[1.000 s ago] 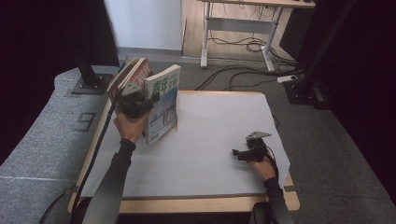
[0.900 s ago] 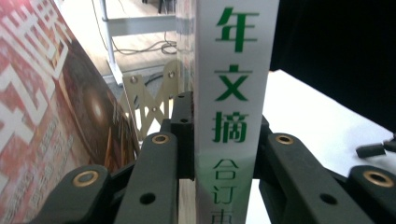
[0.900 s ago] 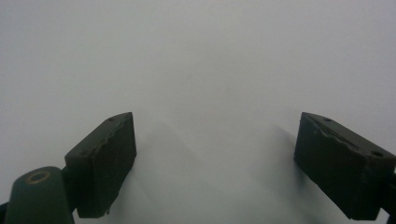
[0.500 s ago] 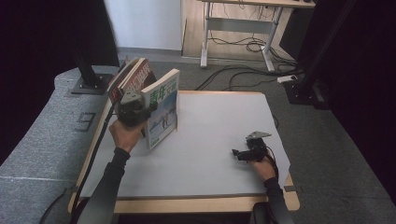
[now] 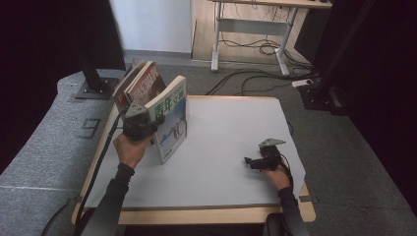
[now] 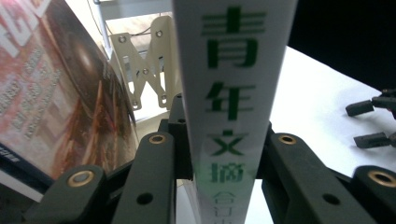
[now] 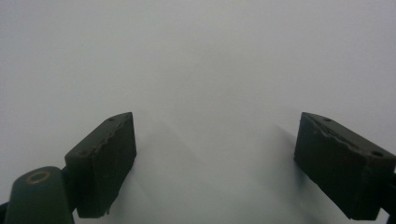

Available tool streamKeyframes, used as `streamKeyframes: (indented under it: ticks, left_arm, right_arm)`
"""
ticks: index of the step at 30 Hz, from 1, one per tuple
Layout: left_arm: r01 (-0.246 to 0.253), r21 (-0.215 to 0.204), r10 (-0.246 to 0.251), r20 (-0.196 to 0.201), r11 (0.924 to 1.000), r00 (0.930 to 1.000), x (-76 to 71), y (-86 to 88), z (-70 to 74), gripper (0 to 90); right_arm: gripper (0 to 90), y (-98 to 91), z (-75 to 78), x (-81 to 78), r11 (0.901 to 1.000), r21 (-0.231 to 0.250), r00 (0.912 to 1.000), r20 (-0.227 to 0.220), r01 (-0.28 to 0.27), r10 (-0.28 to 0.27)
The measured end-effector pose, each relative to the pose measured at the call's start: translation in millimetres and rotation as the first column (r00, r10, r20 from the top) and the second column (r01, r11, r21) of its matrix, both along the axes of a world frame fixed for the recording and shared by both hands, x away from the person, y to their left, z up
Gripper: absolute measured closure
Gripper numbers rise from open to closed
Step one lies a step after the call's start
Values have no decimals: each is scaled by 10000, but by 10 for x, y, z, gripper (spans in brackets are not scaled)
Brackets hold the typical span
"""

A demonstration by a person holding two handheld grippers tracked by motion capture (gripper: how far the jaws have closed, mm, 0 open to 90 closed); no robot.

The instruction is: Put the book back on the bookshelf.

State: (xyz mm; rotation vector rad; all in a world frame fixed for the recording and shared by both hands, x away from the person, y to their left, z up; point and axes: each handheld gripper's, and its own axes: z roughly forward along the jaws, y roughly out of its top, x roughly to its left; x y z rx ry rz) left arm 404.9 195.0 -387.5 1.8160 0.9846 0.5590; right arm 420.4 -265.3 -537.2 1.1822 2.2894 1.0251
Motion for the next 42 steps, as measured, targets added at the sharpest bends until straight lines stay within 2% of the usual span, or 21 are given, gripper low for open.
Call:
streamKeyframes:
  ticks: [4, 6, 11, 18, 22, 27, 33, 38, 42]
  left_arm:
    - [78, 62, -78, 49, 10000, 10000, -12, -57, -22, 709]
    - [-38, 160, 34, 275, 9999, 9996, -25, -106, -25, 715]
    - [-365, 381, 346, 504, 9986, 9981, -6, -167, -12, 732]
    - [-851, 41, 847, 525, 9964, 9950, 78, -144, 5, 741]
    - [-1207, -94, 1210, 657, 9926, 9905, 148, -137, 46, 743]
    - [-1283, -395, 1305, 597, 9909, 9896, 247, -151, 91, 744]
    - [-1409, -472, 1438, 647, 9889, 9875, 347, -211, 126, 744]
    - [-1695, -290, 1715, 904, 9851, 9810, 408, -233, 172, 744]
    - [-1970, -224, 1983, 1170, 9801, 9731, 415, -227, 197, 744]
  right_arm:
    - [120, 0, 0, 0, 10000, 2, 10000, -6, 2, -2]
    - [120, 0, 0, 0, 10000, -1, 10000, 2, -2, 2]
    - [120, -1, 0, 1, 10000, 0, 10000, 6, -4, 4]
    - [120, -1, 0, 1, 10000, -2, 10000, 2, -4, 4]
    - [120, -2, 0, 1, 10000, -4, 10000, 2, -10, 10]
    - [120, -2, 0, 1, 10000, 2, 10000, 6, -5, 5]
    - [120, -1, 0, 1, 10000, 14, 10000, -5, 3, -3]
    - [121, -2, 0, 1, 10000, 15, 10000, -12, -7, 7]
    - [121, -2, 0, 1, 10000, 15, 10000, -15, -4, 4]
